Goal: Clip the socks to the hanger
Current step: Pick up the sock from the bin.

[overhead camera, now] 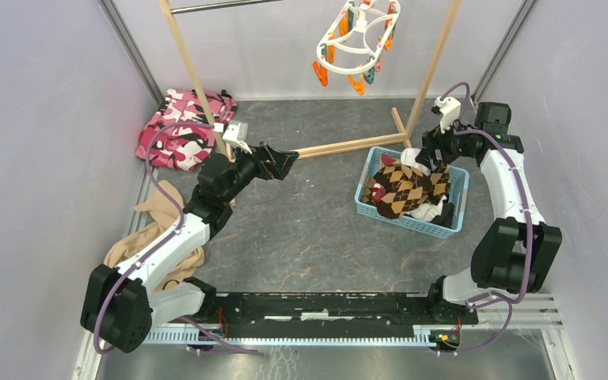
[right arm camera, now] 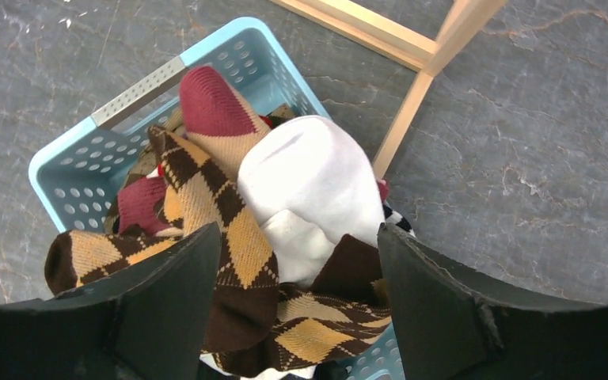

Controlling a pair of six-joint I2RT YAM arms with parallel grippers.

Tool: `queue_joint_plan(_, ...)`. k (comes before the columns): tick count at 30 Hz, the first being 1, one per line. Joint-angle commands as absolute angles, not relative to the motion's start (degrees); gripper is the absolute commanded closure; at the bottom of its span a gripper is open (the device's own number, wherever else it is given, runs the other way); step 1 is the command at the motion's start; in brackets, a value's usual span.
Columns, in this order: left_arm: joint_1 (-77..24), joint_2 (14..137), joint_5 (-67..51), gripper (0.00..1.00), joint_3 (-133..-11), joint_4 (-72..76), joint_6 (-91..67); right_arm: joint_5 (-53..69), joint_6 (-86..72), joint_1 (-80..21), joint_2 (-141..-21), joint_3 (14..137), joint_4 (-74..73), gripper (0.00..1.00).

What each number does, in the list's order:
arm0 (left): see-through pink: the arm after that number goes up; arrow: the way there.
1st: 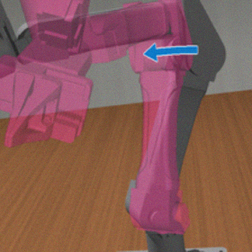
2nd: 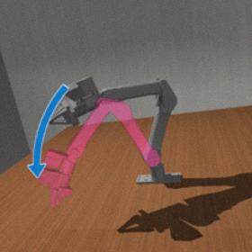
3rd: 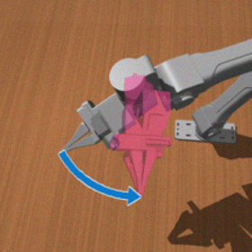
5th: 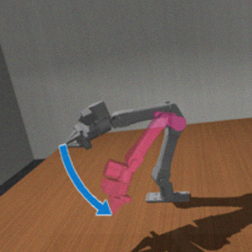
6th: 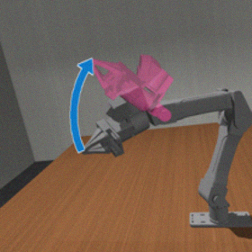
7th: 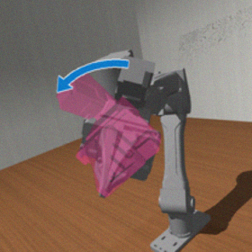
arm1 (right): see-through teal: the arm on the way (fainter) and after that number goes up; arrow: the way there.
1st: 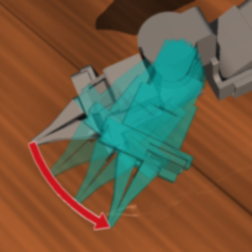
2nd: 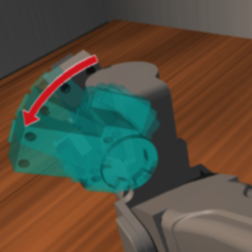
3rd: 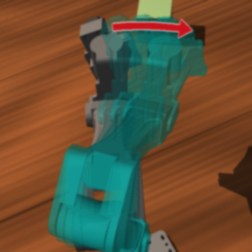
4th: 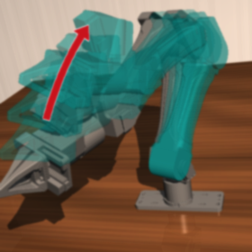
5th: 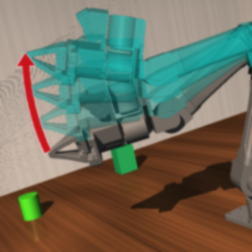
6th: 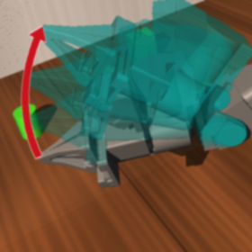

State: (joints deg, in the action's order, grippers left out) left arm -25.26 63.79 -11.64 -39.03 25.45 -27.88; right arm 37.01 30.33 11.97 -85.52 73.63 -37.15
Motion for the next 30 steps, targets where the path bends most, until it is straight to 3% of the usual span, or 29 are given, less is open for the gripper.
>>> queue_joint_plan(1, -25.41, 66.42, -11.34, 0.00, -42.44, 26.28, -31.11, 40.68, 37.26, 10.19, -82.85, 74.21, -41.75, 0.23)
queue_joint_plan(17, -25.40, 67.79, -12.97, 0.01, -43.66, 26.08, -33.87, 25.42, 38.90, -3.68, -83.45, 70.44, -38.80, 0.40)
queue_joint_plan(20, -25.40, 67.61, -13.04, 0.01, -43.69, 26.10, -34.38, 24.44, 38.50, -4.91, -84.58, 70.43, -38.32, 0.50)
queue_joint_plan(28, -25.45, 66.29, -13.94, 0.02, -42.04, 27.23, -35.77, 23.08, 39.45, -4.76, -82.82, 71.00, -39.80, 0.97)
queue_joint_plan(30, -25.40, 65.81, -14.53, 0.03, -41.19, 28.88, -35.86, 24.24, 39.64, -3.81, -81.64, 71.90, -40.67, 1.00)
